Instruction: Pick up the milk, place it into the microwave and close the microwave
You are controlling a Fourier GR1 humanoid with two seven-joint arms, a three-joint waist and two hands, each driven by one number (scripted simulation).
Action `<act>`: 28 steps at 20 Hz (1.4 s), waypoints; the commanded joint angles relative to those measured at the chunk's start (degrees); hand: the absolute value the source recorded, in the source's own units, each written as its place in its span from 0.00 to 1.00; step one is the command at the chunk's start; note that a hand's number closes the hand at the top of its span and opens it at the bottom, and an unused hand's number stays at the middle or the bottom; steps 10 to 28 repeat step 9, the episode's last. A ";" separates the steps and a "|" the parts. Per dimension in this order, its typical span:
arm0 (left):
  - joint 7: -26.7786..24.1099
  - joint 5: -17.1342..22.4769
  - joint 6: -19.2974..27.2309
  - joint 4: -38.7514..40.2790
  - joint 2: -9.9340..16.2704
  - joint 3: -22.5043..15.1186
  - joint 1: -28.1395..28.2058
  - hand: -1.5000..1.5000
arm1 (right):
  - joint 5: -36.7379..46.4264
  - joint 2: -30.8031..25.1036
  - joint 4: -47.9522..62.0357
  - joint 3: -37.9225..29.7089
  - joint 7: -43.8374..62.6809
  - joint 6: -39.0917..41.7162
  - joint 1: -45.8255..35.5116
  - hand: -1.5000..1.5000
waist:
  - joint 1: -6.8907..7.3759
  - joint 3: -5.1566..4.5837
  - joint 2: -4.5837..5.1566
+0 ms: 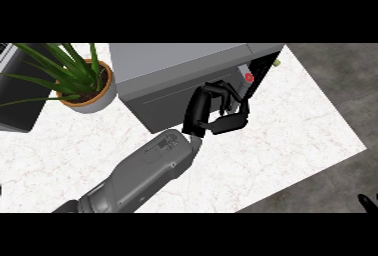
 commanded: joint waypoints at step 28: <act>-0.47 3.03 -1.38 5.71 -0.30 1.47 -5.20 1.00 | -3.27 -2.21 -2.67 -0.79 0.97 1.97 1.84 0.00 | -1.13 -0.02 0.94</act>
